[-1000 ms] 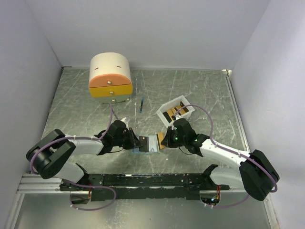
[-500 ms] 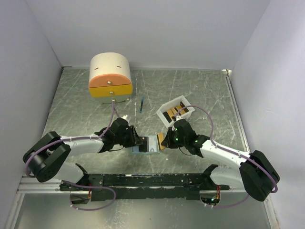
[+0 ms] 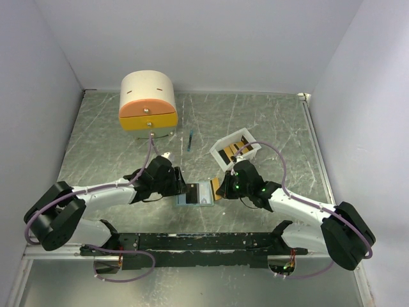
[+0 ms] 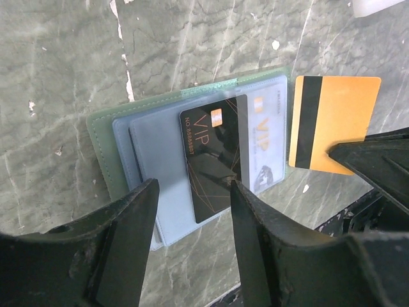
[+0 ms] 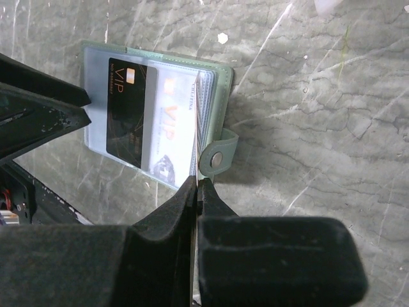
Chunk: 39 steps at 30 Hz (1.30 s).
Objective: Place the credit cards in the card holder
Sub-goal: Insert the credit card into the card holder.
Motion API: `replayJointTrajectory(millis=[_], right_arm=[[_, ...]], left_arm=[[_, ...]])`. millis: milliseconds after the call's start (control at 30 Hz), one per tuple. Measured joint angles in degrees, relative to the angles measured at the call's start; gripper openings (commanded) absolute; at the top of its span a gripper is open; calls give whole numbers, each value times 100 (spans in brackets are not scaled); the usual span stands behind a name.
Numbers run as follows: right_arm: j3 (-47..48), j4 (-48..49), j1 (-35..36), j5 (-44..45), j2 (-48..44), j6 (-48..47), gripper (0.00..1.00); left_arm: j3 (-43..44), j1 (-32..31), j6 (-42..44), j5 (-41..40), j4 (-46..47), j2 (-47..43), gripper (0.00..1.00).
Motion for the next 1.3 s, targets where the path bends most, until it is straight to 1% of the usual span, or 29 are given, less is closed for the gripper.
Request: replayJointTrajectory(millis=[233,733,1300], right_arm=[[0,-2,0,44,87,-24,0],[-70,114,0,42,85,-17,0],[-136,153,0,42,11,0,0]], left_arm=[[0,0,-4,46,46,-52,60],[-87,-2,-308,402,887,404,59],[-188,-109,-605,612,1578,739,59]])
